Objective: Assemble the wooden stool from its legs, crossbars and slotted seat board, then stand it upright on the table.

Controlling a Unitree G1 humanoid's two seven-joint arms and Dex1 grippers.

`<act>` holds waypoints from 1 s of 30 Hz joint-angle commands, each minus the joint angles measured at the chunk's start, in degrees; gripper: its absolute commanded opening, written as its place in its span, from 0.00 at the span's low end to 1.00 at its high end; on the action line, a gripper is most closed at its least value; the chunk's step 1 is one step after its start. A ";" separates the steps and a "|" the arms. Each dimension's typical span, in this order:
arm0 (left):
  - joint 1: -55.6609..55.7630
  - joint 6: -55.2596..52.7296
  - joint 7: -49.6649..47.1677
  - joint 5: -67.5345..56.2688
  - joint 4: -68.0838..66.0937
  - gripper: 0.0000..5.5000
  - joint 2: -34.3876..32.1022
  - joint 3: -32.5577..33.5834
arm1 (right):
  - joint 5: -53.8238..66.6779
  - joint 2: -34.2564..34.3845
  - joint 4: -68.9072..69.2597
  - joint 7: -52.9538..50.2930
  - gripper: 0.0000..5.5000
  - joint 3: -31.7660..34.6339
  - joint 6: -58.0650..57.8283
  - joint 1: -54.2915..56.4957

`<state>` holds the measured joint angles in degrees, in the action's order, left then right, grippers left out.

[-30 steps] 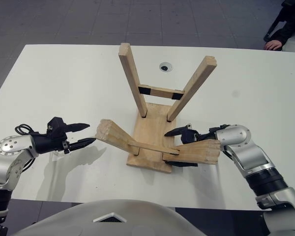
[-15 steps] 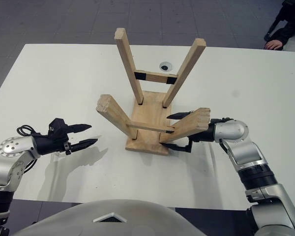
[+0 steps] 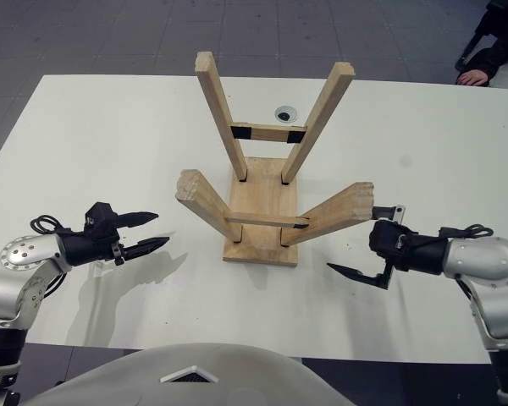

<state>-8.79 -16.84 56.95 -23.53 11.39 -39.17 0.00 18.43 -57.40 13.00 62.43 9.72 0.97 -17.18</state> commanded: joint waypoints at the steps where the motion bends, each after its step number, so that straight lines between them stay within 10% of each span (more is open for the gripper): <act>1: 1.32 0.93 -1.28 0.99 -0.93 0.56 0.87 0.10 | 4.20 5.26 3.69 -11.06 0.99 8.08 -6.68 3.96; 7: 5.17 -2.12 -6.65 0.21 -4.13 0.56 4.02 1.62 | 15.29 16.36 19.66 -35.11 0.99 16.11 -20.45 11.45; 16: 4.92 -2.50 -7.45 0.47 -4.59 0.56 4.88 1.18 | 41.54 15.36 38.87 -56.87 0.99 23.14 -33.41 17.89; 30: 4.63 -2.07 -7.83 0.83 -5.19 0.56 5.90 0.78 | 68.75 4.15 46.95 -75.38 0.99 5.40 -28.93 30.57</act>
<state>-4.24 -18.64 49.54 -23.38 6.29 -33.20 0.65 86.17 -51.99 59.76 -10.95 16.10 -28.61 11.43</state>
